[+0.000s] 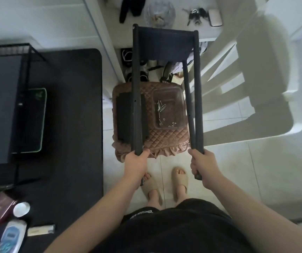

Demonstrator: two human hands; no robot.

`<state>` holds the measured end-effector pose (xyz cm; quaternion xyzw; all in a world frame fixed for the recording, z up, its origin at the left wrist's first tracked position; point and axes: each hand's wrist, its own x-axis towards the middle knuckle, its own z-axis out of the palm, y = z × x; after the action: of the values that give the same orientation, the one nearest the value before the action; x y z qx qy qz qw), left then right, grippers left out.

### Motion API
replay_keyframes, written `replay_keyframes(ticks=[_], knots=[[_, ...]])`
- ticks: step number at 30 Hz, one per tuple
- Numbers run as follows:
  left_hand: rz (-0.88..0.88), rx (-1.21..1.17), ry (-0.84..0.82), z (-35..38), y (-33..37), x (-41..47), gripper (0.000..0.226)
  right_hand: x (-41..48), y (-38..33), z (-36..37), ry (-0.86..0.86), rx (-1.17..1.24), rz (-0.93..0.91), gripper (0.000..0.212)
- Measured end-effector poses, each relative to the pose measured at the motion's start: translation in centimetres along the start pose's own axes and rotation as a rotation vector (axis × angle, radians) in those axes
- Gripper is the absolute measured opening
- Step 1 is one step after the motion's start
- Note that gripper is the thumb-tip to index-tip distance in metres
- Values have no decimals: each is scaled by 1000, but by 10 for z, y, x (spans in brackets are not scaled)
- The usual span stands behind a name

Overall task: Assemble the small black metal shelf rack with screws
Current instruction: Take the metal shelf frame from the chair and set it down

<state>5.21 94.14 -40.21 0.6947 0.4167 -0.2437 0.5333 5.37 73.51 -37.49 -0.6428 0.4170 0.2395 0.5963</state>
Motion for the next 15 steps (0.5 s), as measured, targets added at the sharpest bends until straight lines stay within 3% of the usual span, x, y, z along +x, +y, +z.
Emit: replay_keyframes(ticks=[3, 15], knots=[[29, -65, -23, -6, -1, -24, 23, -26, -1, 2, 12, 9, -48, 15], [390, -253, -104, -28, 13, -120, 32, -133, -16, 13, 38, 154, -376, 21]])
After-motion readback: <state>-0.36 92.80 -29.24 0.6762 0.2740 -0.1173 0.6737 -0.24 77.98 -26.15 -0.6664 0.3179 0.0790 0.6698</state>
